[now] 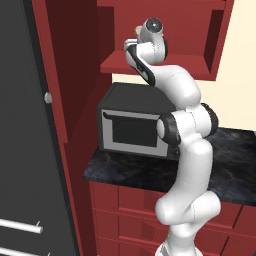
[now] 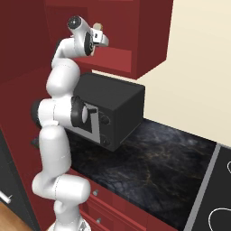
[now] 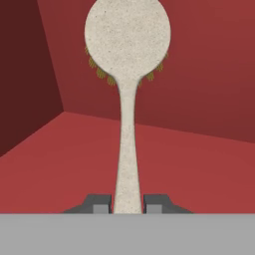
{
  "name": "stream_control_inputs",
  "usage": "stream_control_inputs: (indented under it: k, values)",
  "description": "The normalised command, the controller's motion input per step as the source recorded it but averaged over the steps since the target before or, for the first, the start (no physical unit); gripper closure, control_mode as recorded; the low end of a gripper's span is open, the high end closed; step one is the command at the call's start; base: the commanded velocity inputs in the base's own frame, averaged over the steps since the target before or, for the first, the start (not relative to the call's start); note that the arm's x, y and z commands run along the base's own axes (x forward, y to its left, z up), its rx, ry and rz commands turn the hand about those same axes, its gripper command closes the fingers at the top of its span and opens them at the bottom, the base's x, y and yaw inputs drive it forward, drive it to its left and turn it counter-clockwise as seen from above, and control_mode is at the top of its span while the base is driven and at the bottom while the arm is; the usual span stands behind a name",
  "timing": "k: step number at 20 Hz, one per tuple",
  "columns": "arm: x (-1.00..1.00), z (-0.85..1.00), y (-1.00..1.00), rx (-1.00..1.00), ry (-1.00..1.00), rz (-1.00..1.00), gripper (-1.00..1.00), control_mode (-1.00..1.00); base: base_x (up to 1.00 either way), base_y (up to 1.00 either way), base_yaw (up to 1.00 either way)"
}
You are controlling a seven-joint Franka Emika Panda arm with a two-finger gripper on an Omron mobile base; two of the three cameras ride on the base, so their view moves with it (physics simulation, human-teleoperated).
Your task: Pick up the dish brush and sponge from the sink, and place them back in the cabinet, and close the cabinet door.
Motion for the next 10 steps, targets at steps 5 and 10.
stream_control_inputs:
  k: [5,10]
  values:
    - [0.23,-0.01,0.00,0.00,0.01,0.00,1.00,-1.00,0.00,0.00,0.00]
    - [0.14,0.00,0.00,0.00,0.02,0.00,1.00,-1.00,0.00,0.00,0.00]
